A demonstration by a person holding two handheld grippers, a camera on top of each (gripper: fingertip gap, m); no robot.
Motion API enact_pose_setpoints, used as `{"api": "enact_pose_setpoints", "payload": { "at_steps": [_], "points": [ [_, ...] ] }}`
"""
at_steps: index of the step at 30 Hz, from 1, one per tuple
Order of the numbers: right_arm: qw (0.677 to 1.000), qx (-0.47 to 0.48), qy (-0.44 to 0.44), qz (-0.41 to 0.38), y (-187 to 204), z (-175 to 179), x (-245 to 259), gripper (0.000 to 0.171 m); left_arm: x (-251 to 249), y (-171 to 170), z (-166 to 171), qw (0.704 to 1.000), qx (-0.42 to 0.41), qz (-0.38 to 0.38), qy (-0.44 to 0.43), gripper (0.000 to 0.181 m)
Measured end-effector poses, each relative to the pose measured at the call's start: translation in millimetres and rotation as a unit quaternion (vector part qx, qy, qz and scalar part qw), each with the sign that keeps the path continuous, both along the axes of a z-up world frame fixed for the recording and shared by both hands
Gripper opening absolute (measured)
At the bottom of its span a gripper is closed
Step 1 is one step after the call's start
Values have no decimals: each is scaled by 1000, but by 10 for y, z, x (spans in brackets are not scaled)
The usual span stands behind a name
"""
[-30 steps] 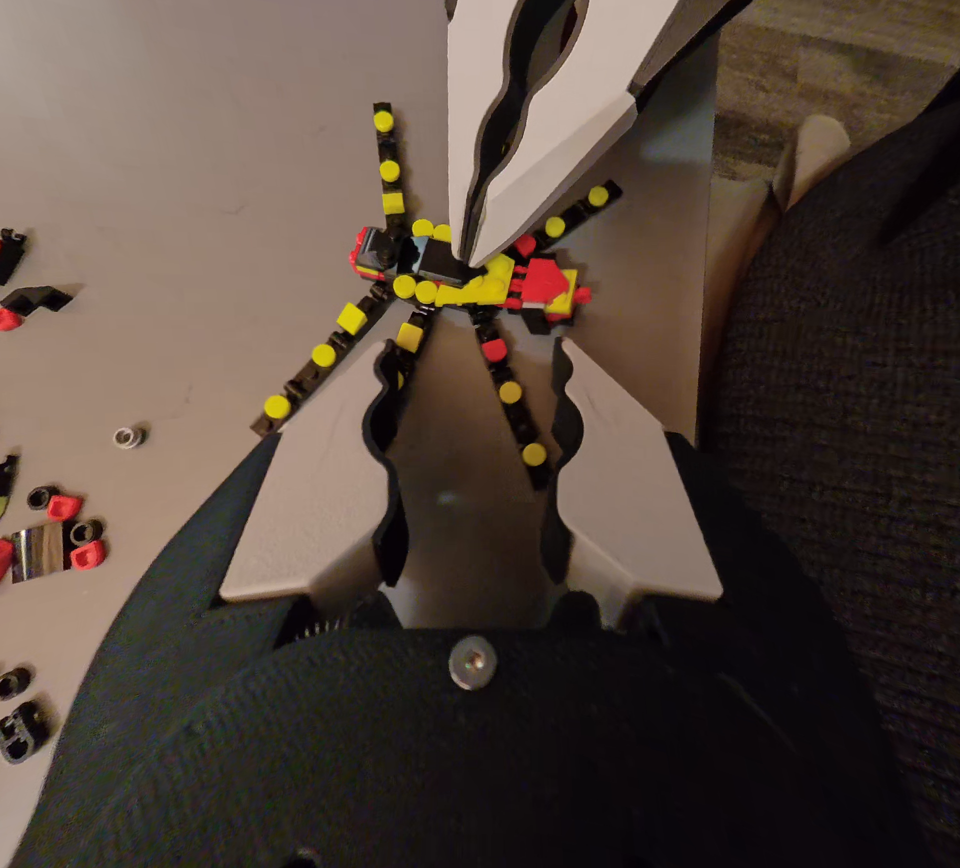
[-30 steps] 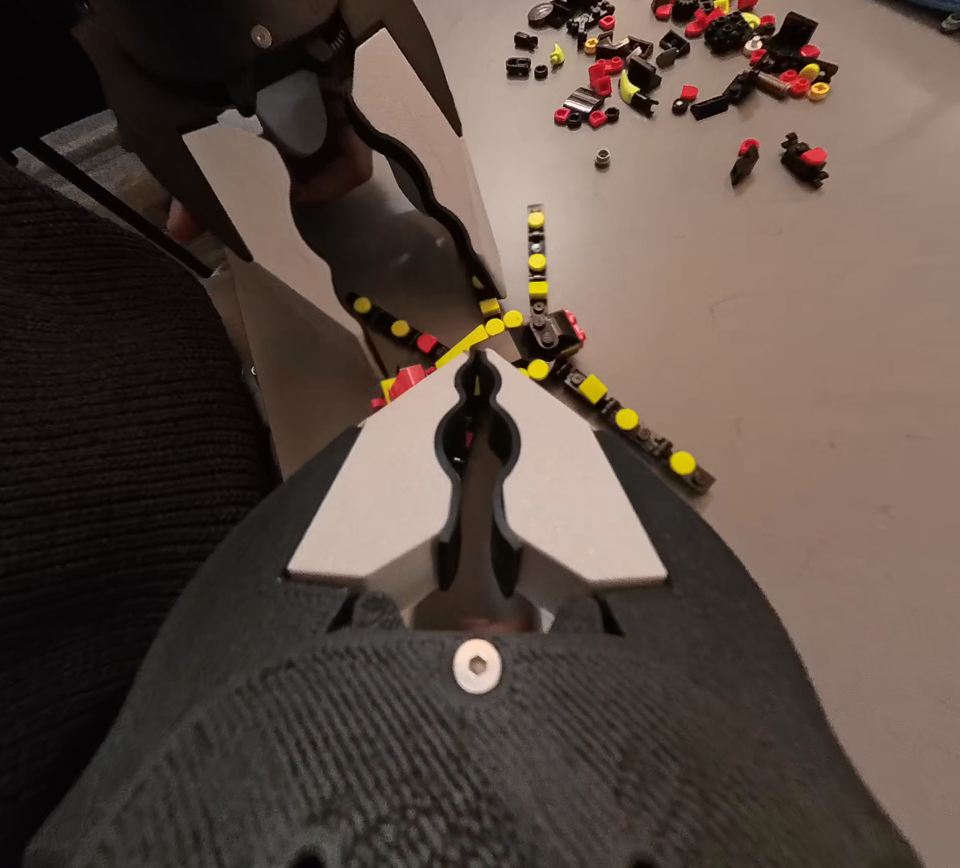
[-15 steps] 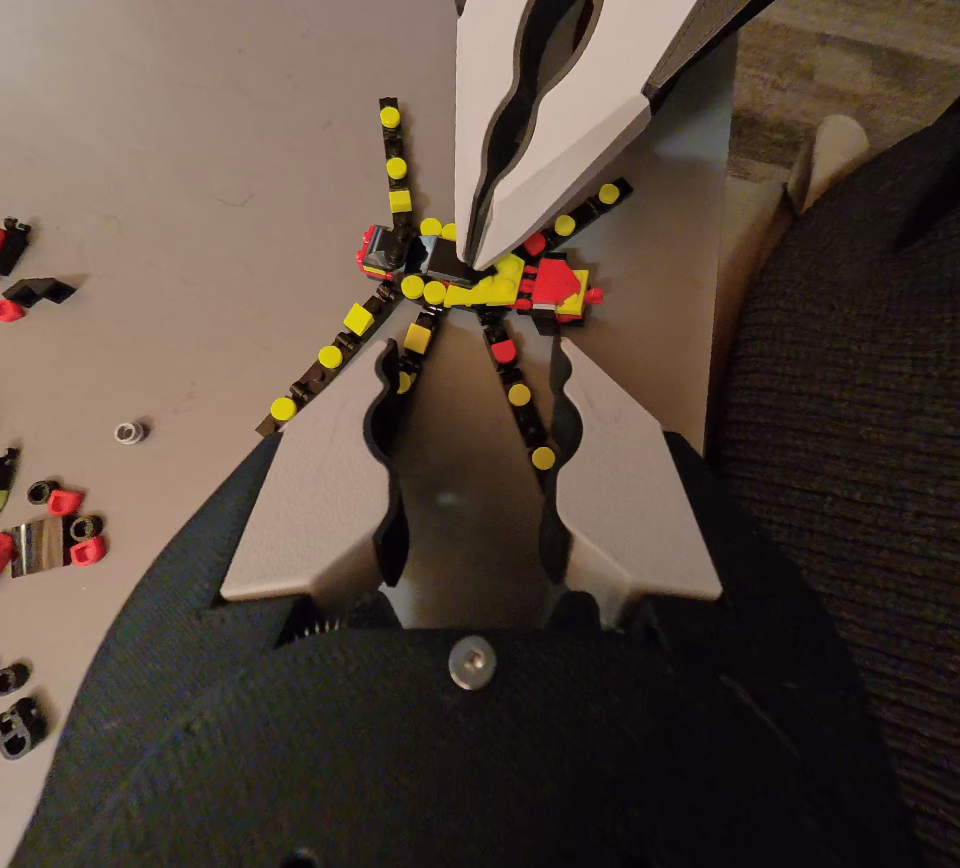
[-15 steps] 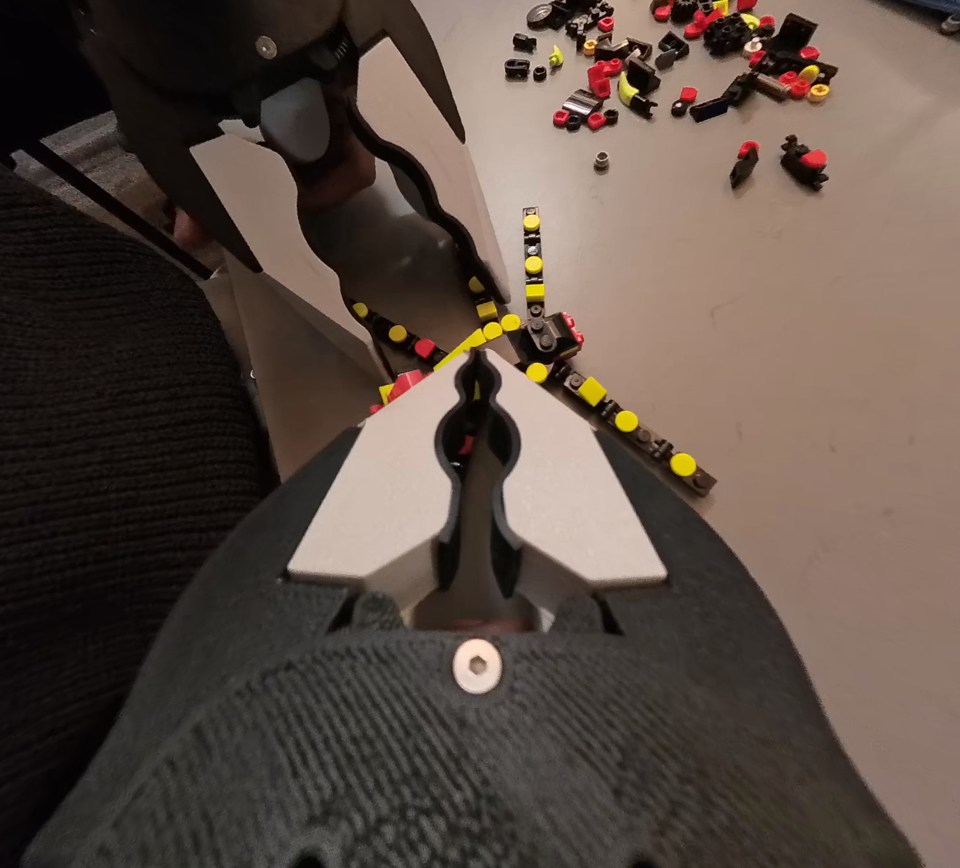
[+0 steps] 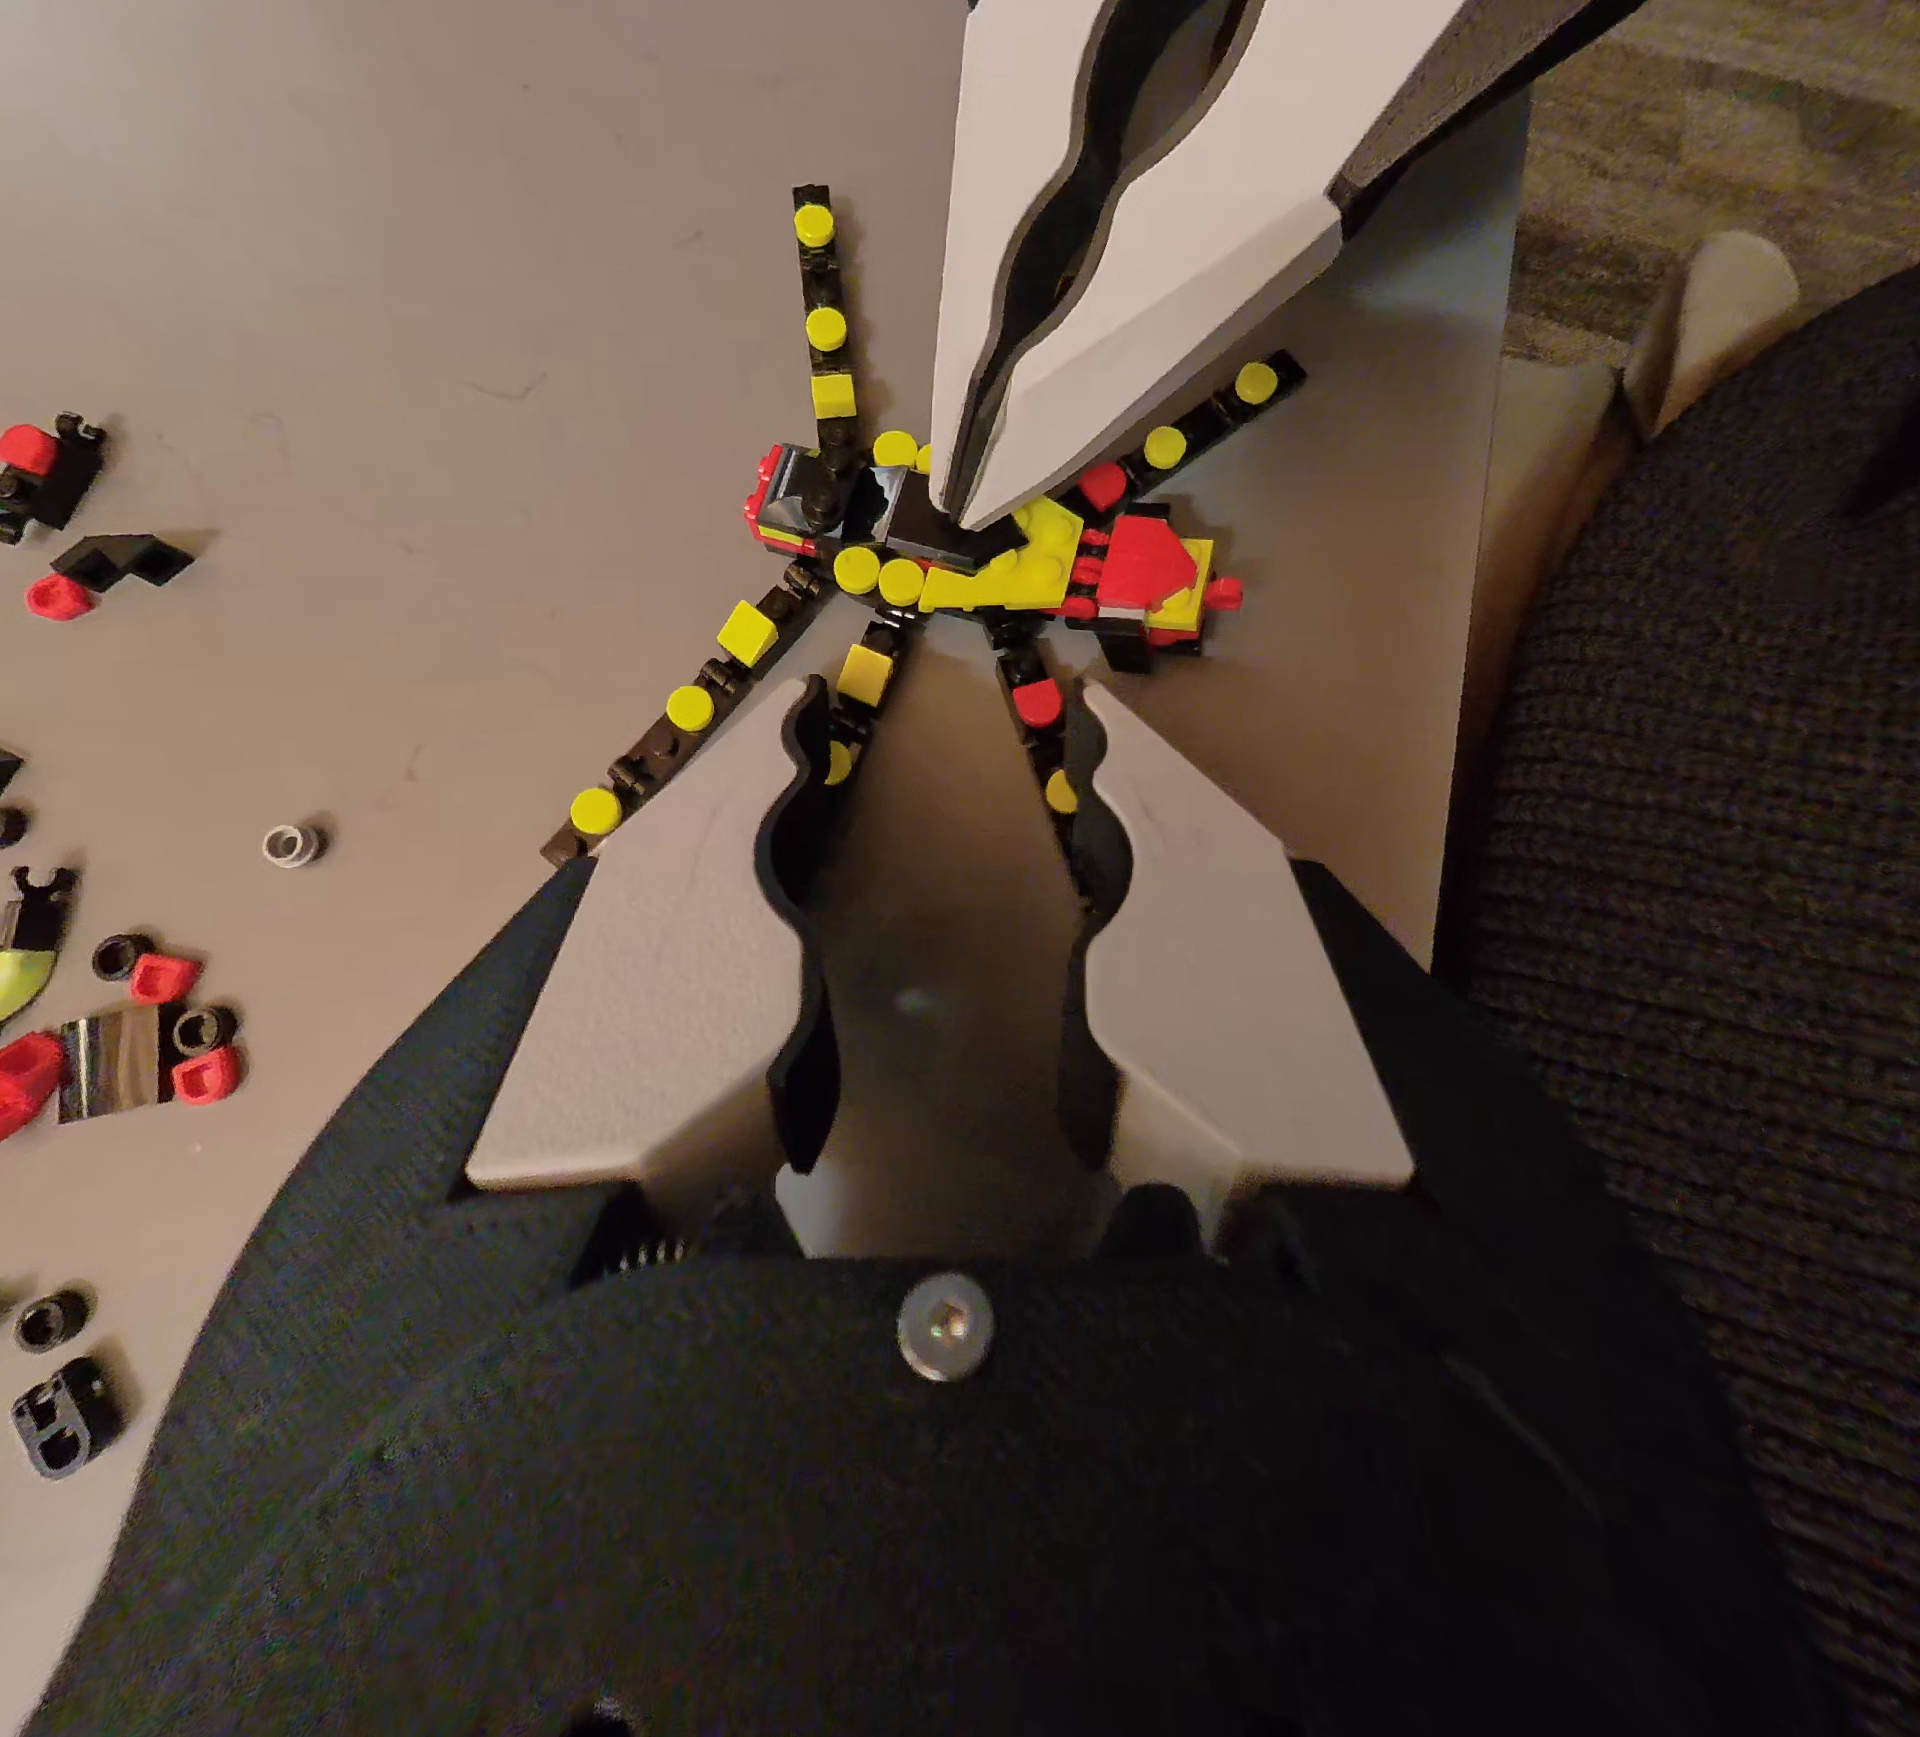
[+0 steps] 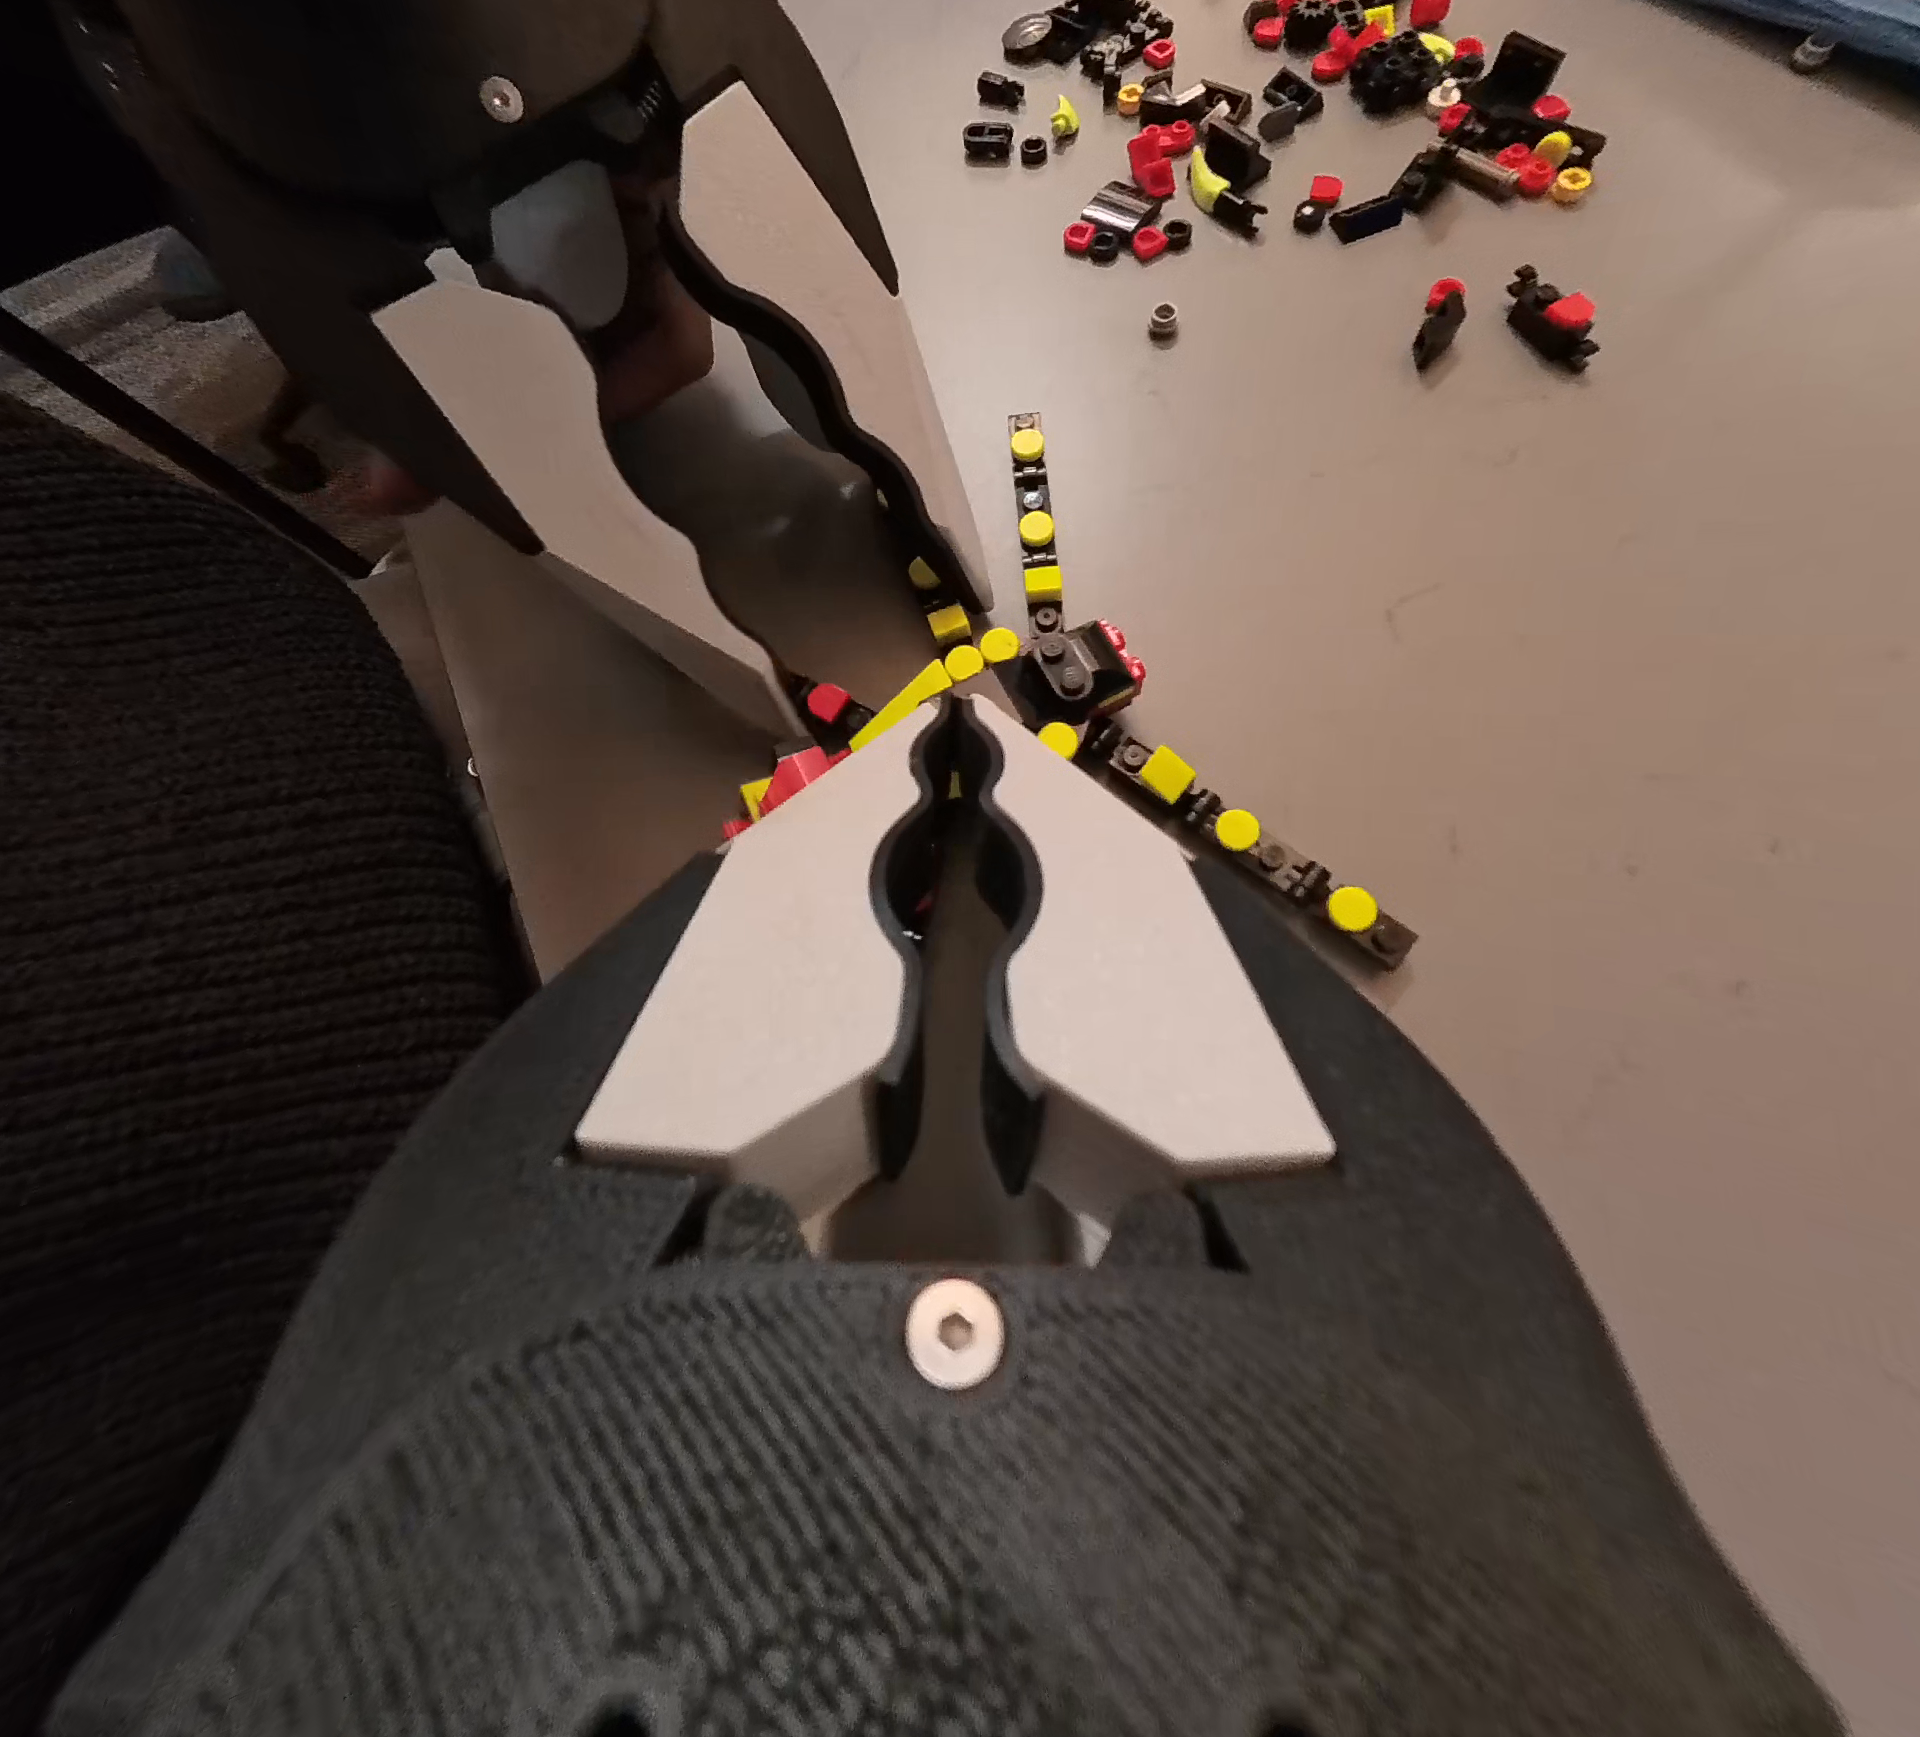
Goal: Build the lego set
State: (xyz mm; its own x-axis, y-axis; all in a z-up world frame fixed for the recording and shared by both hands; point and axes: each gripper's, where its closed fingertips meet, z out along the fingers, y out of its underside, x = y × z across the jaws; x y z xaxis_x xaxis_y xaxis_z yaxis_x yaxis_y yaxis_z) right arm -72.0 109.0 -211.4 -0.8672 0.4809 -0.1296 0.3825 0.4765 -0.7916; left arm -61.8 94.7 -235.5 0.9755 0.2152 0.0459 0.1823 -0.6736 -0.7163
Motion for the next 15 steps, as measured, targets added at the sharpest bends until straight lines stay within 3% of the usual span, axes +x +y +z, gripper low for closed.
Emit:
{"api": "enact_pose_setpoints", "payload": {
  "at_steps": [15],
  "points": [
    [1000,11,9,-7,-3,-2,-6,0,6,-15,3,1000,-2,-7,5,46]
  ]
}}
